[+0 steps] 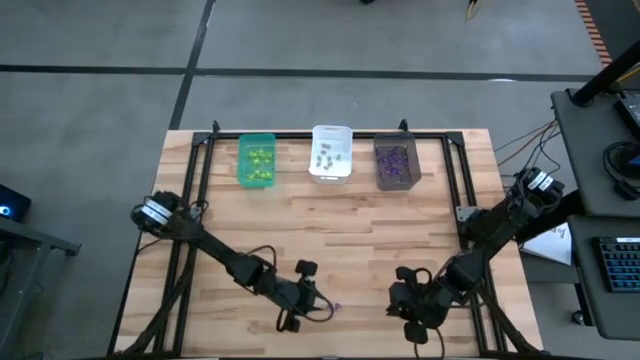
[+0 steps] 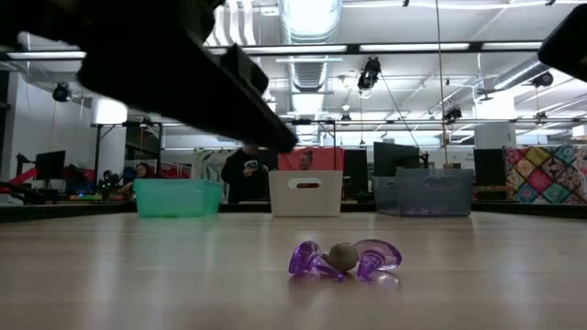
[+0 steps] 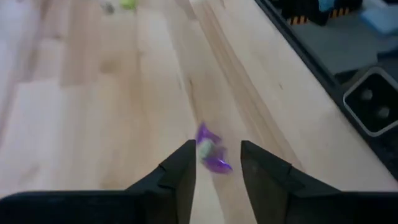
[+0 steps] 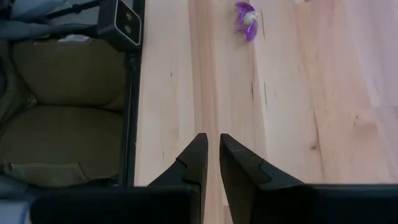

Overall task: Sort Halloween decoration
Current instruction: Put the purple witch hat toy into the gray bin

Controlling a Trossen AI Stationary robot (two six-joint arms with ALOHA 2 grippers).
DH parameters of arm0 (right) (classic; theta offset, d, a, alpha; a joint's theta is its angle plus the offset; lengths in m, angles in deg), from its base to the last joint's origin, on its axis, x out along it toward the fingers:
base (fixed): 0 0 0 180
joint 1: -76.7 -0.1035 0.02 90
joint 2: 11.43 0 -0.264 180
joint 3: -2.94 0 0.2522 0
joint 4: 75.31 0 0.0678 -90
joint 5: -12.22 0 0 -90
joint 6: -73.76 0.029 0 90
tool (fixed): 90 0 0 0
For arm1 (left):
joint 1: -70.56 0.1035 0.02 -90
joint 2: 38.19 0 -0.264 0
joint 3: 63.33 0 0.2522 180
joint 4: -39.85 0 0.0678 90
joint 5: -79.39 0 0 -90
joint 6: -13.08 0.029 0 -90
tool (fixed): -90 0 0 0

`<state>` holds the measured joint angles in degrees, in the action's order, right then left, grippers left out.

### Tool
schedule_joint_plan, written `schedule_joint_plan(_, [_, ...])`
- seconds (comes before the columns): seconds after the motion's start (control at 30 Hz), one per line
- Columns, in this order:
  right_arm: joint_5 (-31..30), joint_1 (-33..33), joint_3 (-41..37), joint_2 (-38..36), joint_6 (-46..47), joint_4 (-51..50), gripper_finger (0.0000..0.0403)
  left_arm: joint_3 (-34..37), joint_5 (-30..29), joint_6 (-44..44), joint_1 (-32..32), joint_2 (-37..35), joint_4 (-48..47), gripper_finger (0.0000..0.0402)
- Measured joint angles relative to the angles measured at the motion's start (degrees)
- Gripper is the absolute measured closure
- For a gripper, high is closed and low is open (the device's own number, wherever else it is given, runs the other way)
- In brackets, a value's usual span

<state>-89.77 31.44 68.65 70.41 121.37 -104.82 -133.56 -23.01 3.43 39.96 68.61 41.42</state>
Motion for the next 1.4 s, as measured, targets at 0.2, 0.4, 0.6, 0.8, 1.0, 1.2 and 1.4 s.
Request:
schedule_joint_plan(0.2, [-4.5,-2.2,0.0,0.0,0.6,0.3,0.0369,-0.2,0.0,-2.6,-0.8,4.9,3.9,0.0264])
schedule_joint_plan(0.4, [-6.3,-2.9,0.0,0.0,0.5,0.5,0.0369,-0.2,0.0,-3.5,-0.8,9.3,9.5,0.0235])
schedule_joint_plan(0.6, [-6.3,-2.9,0.0,0.0,0.5,1.2,0.0369,-0.2,0.0,-4.6,-0.9,11.3,11.1,0.0221])
schedule_joint_plan(0.8, [-6.3,-2.9,0.0,0.0,0.4,1.2,0.0369,-0.2,-2.0,-6.7,-0.9,12.6,12.9,0.0221])
schedule_joint_plan(1.0, [-6.7,-2.9,0.0,0.0,0.4,1.2,0.0369,-0.2,-5.4,-7.9,-0.9,12.6,11.9,0.023])
schedule_joint_plan(1.2, [-7.6,-2.9,0.0,0.0,0.4,1.2,0.0369,-0.2,-5.9,-8.1,-0.9,12.6,11.7,0.026])
schedule_joint_plan(1.4, [-7.6,-2.9,0.0,0.0,0.4,1.2,0.0369,-0.1,-7.6,-9.5,-0.9,12.6,11.6,0.0301])
